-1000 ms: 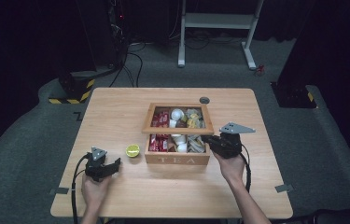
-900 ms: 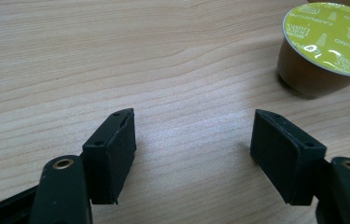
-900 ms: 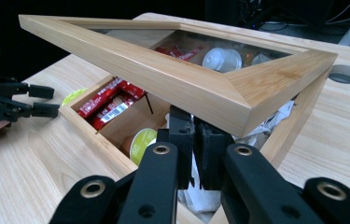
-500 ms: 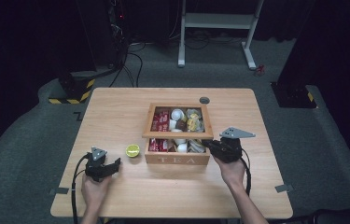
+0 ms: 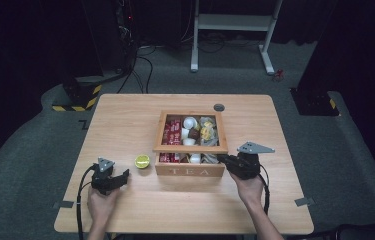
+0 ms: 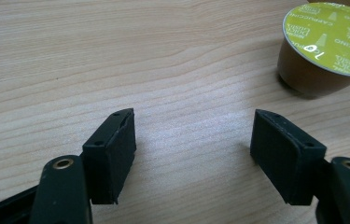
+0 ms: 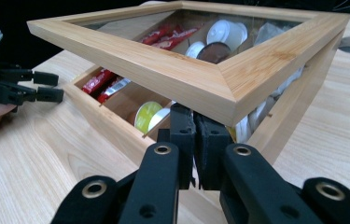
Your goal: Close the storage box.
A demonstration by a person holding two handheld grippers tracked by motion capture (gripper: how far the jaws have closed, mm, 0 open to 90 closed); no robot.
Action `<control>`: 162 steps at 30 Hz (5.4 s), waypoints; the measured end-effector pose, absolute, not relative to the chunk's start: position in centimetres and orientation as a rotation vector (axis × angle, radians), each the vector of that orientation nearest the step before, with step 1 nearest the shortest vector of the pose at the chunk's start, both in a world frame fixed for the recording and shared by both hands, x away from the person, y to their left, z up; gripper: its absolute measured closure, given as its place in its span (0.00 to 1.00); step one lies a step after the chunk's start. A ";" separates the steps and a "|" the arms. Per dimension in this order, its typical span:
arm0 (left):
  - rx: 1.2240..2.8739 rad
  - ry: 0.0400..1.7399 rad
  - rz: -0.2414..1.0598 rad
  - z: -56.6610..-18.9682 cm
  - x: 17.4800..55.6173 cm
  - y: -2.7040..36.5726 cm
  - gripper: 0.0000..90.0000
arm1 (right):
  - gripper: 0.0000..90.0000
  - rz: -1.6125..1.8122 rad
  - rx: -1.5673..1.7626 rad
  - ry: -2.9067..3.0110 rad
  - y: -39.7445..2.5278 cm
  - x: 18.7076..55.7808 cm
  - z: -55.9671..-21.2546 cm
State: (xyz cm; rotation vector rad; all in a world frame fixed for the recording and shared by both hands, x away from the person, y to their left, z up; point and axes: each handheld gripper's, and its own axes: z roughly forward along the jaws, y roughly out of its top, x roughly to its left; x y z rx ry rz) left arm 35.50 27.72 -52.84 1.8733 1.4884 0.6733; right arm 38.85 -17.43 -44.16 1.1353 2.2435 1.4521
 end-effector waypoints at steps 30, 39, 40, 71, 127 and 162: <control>1.873 1.489 0.674 -52.8 35.5 27.7 0.35 | 0.96 1.402 1.156 2.310 -17.4 37.5 -46.2; 1.873 1.489 0.674 -52.8 35.5 27.7 0.35 | 0.96 1.398 1.171 2.324 -17.4 37.4 -46.8; 1.873 1.489 0.674 -52.8 35.5 27.7 0.35 | 0.96 1.398 1.164 2.324 -17.5 37.4 -46.9; 1.873 1.489 0.674 -52.8 35.5 27.7 0.35 | 0.95 1.398 1.160 2.347 -18.2 37.0 -46.9; 1.873 1.488 0.674 -52.8 35.5 27.7 0.35 | 0.86 1.400 1.212 2.084 -25.4 38.1 -41.8; 1.872 1.489 0.673 -52.8 35.5 27.7 0.35 | 0.73 1.316 1.422 1.989 -29.1 38.3 -46.2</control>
